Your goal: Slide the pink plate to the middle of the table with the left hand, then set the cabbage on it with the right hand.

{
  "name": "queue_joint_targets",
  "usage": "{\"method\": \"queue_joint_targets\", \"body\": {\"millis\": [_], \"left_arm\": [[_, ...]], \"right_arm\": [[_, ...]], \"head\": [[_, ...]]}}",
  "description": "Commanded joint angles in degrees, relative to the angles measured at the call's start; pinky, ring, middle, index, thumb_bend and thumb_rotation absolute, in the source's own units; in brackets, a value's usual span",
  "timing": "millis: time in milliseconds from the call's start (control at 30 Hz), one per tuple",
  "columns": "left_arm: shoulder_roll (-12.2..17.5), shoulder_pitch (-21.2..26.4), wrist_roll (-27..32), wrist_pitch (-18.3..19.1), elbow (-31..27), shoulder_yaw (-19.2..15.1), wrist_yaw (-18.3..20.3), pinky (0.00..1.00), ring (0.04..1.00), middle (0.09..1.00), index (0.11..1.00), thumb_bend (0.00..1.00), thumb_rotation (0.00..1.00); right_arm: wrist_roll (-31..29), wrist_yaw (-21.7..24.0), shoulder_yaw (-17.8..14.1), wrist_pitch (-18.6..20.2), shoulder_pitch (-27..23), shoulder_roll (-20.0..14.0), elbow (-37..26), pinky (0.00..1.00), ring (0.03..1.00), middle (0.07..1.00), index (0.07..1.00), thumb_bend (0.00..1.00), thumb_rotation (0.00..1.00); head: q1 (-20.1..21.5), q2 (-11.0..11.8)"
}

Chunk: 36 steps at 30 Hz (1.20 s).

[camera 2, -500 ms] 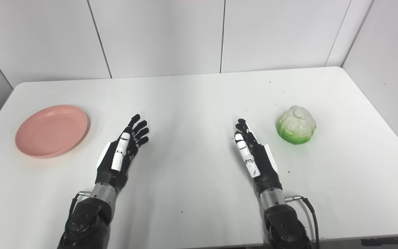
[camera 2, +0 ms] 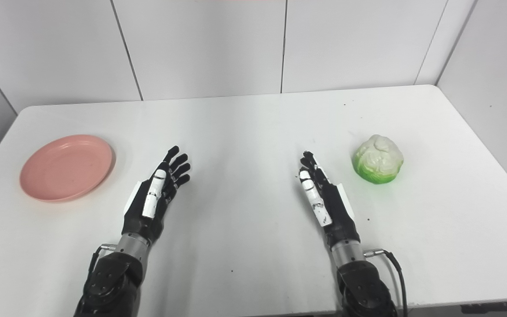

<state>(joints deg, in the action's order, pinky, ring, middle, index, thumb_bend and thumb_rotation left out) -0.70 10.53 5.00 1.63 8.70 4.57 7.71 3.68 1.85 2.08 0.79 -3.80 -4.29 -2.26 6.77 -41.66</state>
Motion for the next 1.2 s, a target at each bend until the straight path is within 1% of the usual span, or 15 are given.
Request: {"method": "queue_joint_targets", "body": {"millis": [0, 267, 300, 333, 367, 400, 433, 467, 500, 533, 567, 700, 867, 1000, 1167], "left_arm": [[0.37, -0.41, -0.61, 1.64, 2.22, 0.03, -0.06, 0.91, 0.923, 0.933, 0.932, 0.44, 1.00], [0.41, -0.37, -0.72, 1.50, 2.43, 0.09, -0.05, 0.91, 0.922, 0.933, 0.933, 0.43, 1.00], [0.39, -0.32, -0.74, 1.33, 2.69, 0.14, 0.00, 0.91, 0.922, 0.933, 0.933, 0.44, 1.00], [0.39, -0.27, -0.82, 1.18, 2.88, 0.21, 0.01, 0.91, 0.922, 0.933, 0.933, 0.44, 1.00], [0.31, -0.24, -1.00, 0.99, 3.13, 0.33, -0.05, 0.91, 0.921, 0.933, 0.933, 0.44, 1.00], [0.23, -0.21, -1.13, 0.83, 3.29, 0.45, -0.10, 0.91, 0.921, 0.933, 0.932, 0.44, 1.00], [0.01, -0.13, -1.41, 0.51, 3.63, 0.68, -0.22, 0.91, 0.921, 0.933, 0.932, 0.44, 1.00], [-0.18, -0.10, -1.66, 0.26, 3.81, 0.91, -0.29, 0.92, 0.922, 0.934, 0.932, 0.44, 1.00], [-0.50, -0.01, -1.98, -0.11, 4.23, 1.13, -0.45, 0.92, 0.923, 0.935, 0.933, 0.44, 1.00], [-0.72, 0.05, -2.19, -0.37, 4.54, 1.27, -0.56, 0.93, 0.923, 0.935, 0.934, 0.44, 1.00], [-1.18, 0.11, -2.74, -0.58, 4.94, 1.57, -0.92, 0.93, 0.924, 0.935, 0.934, 0.44, 1.00], [-2.63, 0.18, -4.62, -0.56, 5.85, 2.40, -2.31, 0.91, 0.916, 0.927, 0.928, 0.44, 1.00], [-3.69, 0.58, -6.01, -1.20, 7.41, 2.64, -3.45, 0.89, 0.917, 0.925, 0.923, 0.43, 1.00], [-3.88, 0.88, -6.20, -1.92, 8.35, 2.81, -3.43, 0.89, 0.925, 0.932, 0.929, 0.43, 1.00], [-3.97, 1.11, -6.67, -2.44, 8.92, 3.17, -3.86, 0.89, 0.925, 0.933, 0.926, 0.43, 1.00]], "right_arm": [[0.06, 0.08, 0.16, -2.64, -1.04, 0.08, -0.35, 0.89, 0.907, 0.930, 0.939, 0.24, 1.00], [-0.10, 0.17, 0.11, -2.38, -1.04, 0.04, -0.33, 0.90, 0.912, 0.931, 0.941, 0.25, 1.00], [-0.24, 0.21, 0.05, -2.63, -1.02, -0.01, -0.13, 0.90, 0.912, 0.930, 0.941, 0.25, 1.00], [-0.37, 0.26, 0.00, -2.79, -1.02, -0.04, 0.02, 0.90, 0.912, 0.930, 0.941, 0.25, 1.00], [-0.56, 0.37, -0.10, -2.89, -0.98, -0.16, 0.17, 0.90, 0.912, 0.930, 0.941, 0.25, 1.00], [-0.73, 0.50, -0.15, -2.95, -0.94, -0.29, 0.24, 0.90, 0.914, 0.931, 0.943, 0.25, 1.00], [-0.88, 0.63, -0.28, -3.16, -0.91, -0.55, 0.47, 0.90, 0.916, 0.934, 0.945, 0.25, 1.00], [-0.92, 0.74, -0.35, -3.24, -0.82, -0.80, 0.42, 0.91, 0.918, 0.936, 0.948, 0.26, 1.00], [-1.18, 0.97, -0.51, -3.49, -0.77, -1.15, 0.58, 0.91, 0.919, 0.938, 0.951, 0.27, 1.00], [-1.37, 1.13, -0.62, -3.66, -0.73, -1.37, 0.68, 0.91, 0.921, 0.940, 0.953, 0.27, 1.00], [-2.15, 1.54, -0.90, -4.08, -0.63, -1.68, 0.86, 0.91, 0.922, 0.941, 0.954, 0.27, 1.00], [-3.87, 2.63, -1.52, -5.19, -0.16, -2.55, 0.81, 0.94, 0.933, 0.952, 0.967, 0.26, 1.00], [-4.33, 2.93, -2.01, -6.38, -0.19, -2.85, 1.70, 0.94, 0.926, 0.947, 0.963, 0.23, 1.00], [-4.76, 3.08, -2.20, -5.25, 0.02, -2.80, 1.08, 0.96, 0.934, 0.952, 0.970, 0.23, 1.00], [-5.49, 3.28, -2.34, -5.48, 0.00, -2.87, 1.27, 0.97, 0.944, 0.957, 0.975, 0.20, 1.00]], "head": [[-0.14, -0.03], [-0.40, 0.16], [-1.63, 0.57], [-1.63, 0.57], [-3.55, 1.07], [-3.55, 1.07], [-6.70, 1.94], [-6.70, 1.94], [-9.59, 2.83], [-9.59, 2.83], [-12.42, 3.84], [-15.52, 5.66], [-17.61, 7.36], [-18.27, 7.66], [-18.38, 7.84]]}}
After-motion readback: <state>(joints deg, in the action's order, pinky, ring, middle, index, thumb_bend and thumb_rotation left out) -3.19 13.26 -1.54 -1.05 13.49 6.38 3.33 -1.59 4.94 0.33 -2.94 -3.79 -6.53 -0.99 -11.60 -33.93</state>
